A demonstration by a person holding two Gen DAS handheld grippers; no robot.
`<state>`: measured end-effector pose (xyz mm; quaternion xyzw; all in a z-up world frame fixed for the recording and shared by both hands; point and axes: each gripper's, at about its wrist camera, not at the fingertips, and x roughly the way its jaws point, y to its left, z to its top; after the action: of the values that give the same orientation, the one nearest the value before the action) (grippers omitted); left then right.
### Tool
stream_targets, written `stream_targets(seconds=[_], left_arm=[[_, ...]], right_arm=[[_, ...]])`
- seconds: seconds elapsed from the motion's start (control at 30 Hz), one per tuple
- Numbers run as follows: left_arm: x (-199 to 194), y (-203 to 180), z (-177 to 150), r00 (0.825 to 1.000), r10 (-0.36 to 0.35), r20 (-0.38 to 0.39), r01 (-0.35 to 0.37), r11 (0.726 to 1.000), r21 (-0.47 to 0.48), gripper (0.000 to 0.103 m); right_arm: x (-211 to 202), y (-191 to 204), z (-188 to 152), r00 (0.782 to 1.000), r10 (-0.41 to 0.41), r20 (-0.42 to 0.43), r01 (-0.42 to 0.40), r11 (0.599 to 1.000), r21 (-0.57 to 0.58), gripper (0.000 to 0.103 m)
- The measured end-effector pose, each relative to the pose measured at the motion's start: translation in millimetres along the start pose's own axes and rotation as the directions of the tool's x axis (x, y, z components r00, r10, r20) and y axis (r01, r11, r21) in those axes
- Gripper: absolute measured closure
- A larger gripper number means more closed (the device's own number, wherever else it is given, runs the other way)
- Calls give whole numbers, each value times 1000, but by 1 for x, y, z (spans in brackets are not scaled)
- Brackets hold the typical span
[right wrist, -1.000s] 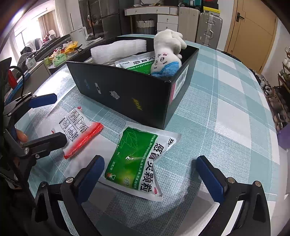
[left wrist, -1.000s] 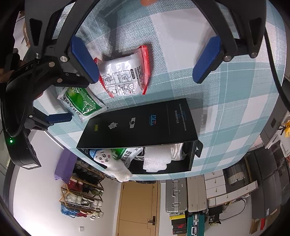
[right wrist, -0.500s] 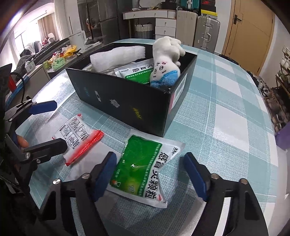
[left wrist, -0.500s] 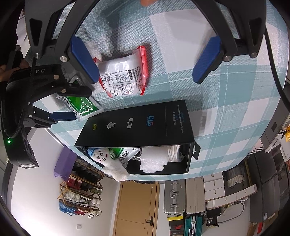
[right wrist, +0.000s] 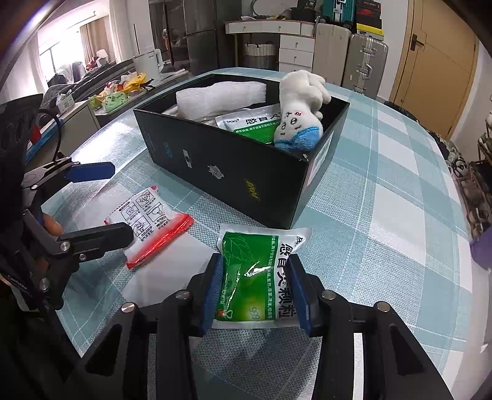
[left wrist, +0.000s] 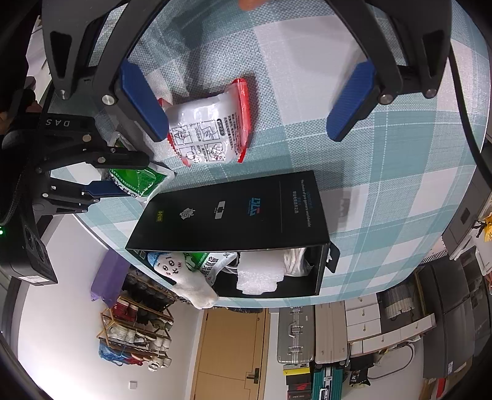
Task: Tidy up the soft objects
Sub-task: 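Grasp the red-edged white packet with the left tool while the right tool grasps the green sachet, then carry the white packet and green sachet over the black box with both tools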
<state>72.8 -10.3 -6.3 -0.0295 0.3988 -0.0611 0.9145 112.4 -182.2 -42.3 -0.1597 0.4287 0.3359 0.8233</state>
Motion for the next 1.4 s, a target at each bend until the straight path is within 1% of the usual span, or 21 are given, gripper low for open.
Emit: stream_targets(seconds=[0.23, 0.43, 0.63, 0.7, 0.83, 0.87, 0.9, 0.93, 0.97, 1.0, 1.03, 1.07, 1.13, 1.2, 1.4], left_arm=[[-1, -3, 1, 1000, -5, -5, 5, 1000, 5, 0], [4, -12, 1, 999, -20, -35, 21, 999, 27, 0], [8, -23, 1, 998, 7, -60, -4, 998, 58, 0], [9, -25, 0, 998, 28, -64, -23, 997, 72, 0], [10, -25, 1, 997, -2, -75, 7, 998, 67, 2], [10, -25, 0, 997, -7, -75, 12, 998, 70, 8], [10, -25, 0, 997, -11, -75, 17, 997, 72, 17], [10, -25, -1, 997, -15, -82, 21, 997, 77, 21], [11, -26, -1, 996, -16, -86, 24, 996, 83, 31], [11, -27, -2, 996, -23, -88, 31, 996, 87, 38], [9, -28, -3, 997, -24, -79, 32, 995, 99, 40], [6, -30, -3, 997, -31, -66, 38, 993, 112, 47], [4, -30, -3, 996, -56, -67, 63, 992, 109, 50], [2, -29, -4, 997, -57, -60, 63, 992, 107, 52], [-10, -23, -3, 997, -74, -20, 76, 992, 97, 52]], right_arm=[[-8, -2, 0, 1000, 23, 17, -23, 1000, 3, 62], [-17, 1, 1, 998, 38, 40, -38, 999, -3, 62], [-21, 2, 1, 998, 40, 48, -40, 999, 0, 62], [-21, 2, 1, 998, 41, 48, -41, 999, -1, 62], [-21, 1, 1, 998, 41, 50, -41, 999, -2, 62], [-21, 1, 1, 998, 41, 50, -41, 999, -2, 62], [-22, 1, 1, 998, 43, 51, -43, 999, -3, 62], [-22, 1, 1, 998, 44, 52, -44, 999, -3, 62], [-22, 1, 1, 998, 44, 51, -44, 999, -3, 62], [-22, 0, 1, 998, 44, 51, -44, 999, -2, 62], [-22, 1, 1, 998, 44, 52, -44, 999, -3, 62], [-22, 1, 1, 998, 44, 52, -44, 999, -4, 62], [-22, 1, 1, 998, 44, 53, -43, 999, -4, 62], [-23, 2, 1, 997, 45, 56, -45, 999, -5, 62], [-28, 8, 1, 996, 59, 67, -57, 998, -23, 62]])
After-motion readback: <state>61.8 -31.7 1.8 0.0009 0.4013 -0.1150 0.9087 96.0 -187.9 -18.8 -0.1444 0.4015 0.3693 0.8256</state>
